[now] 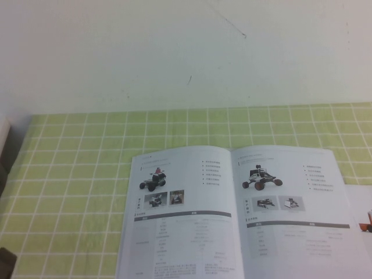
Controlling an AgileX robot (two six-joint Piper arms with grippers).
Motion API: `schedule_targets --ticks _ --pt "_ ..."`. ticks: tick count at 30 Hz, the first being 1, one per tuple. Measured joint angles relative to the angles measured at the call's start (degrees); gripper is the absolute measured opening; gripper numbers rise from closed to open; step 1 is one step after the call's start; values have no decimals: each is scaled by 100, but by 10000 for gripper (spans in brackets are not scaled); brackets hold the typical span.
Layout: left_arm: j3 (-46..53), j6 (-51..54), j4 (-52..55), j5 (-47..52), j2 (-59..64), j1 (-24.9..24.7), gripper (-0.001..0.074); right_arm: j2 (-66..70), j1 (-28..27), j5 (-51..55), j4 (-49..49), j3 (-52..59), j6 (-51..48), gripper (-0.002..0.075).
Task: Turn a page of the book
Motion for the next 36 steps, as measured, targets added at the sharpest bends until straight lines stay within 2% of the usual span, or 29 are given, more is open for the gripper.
schedule_targets --ticks 2,4,9,14,18,22,25,31,36 --pt "-505 986 86 654 184 0 -4 0 0 13 0 0 -52 -4" --pt "-1103 1518 303 1090 646 0 -4 89 0 13 0 0 -85 -4" --pt "-2580 1910 1317 2136 2387 -29 -4 505 0 139 686 0 -1162 -4" --pt "-3424 2226 1838 2422 3889 -572 -4 792 0 694 1083 -224 -2167 -4" --pt "-3964 2219 2474 2473 4884 -1169 -4 1093 0 1126 522 -950 -2338 -4" --pt "-4453 1818 3208 2434 5760 -1844 -4 1345 0 1165 -220 -1640 -3096 -4" --pt "-4692 1708 3362 2132 6304 -2355 -4 1372 0 901 -170 -1884 -3683 -4" --pt "-4833 1663 3182 1079 7319 -3400 -4 1462 0 616 137 -1927 -3837 -4" --pt "-4867 1753 2681 439 8307 -3902 -4 1917 0 795 -313 -1927 -3567 -4"
